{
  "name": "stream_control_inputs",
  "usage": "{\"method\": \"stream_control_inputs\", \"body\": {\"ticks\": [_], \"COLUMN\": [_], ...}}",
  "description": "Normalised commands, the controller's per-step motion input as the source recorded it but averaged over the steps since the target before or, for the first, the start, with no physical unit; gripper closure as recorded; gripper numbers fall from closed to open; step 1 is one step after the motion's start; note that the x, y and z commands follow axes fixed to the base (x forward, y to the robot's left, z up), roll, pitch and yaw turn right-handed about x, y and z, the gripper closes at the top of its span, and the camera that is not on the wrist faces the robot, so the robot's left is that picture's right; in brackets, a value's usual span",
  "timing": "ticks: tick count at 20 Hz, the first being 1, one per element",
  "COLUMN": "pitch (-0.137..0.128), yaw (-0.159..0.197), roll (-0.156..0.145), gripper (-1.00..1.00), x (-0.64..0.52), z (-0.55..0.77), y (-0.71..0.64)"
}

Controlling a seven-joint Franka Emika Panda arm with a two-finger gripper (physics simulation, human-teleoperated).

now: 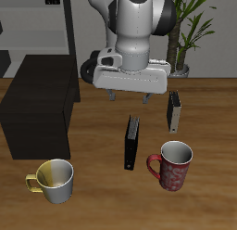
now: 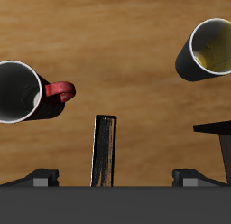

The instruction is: Place the black book in the top region of the shelf

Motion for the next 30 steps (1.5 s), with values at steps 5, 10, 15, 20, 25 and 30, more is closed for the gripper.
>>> {"method": "stream_control_inputs", "body": {"ticks": [5, 10, 15, 20, 25, 30], "pitch": [0.02, 0.024, 0.046, 0.033, 0.027, 0.019], "yaw": [-0.011, -0.01, 0.006, 0.0, -0.008, 0.004], "roll": [0.005, -0.002, -0.01, -0.009, 0.025, -0.002], "gripper": [-1.0, -1.0, -1.0, -1.0, -1.0, 1.0], "x": [0.04, 0.05, 0.1, 0.02, -0.02, 0.04], "z": [-0.35, -0.33, -0.4, -0.3, -0.2, -0.14], "y": [0.05, -0.02, -0.05, -0.02, 0.02, 0.02]}}
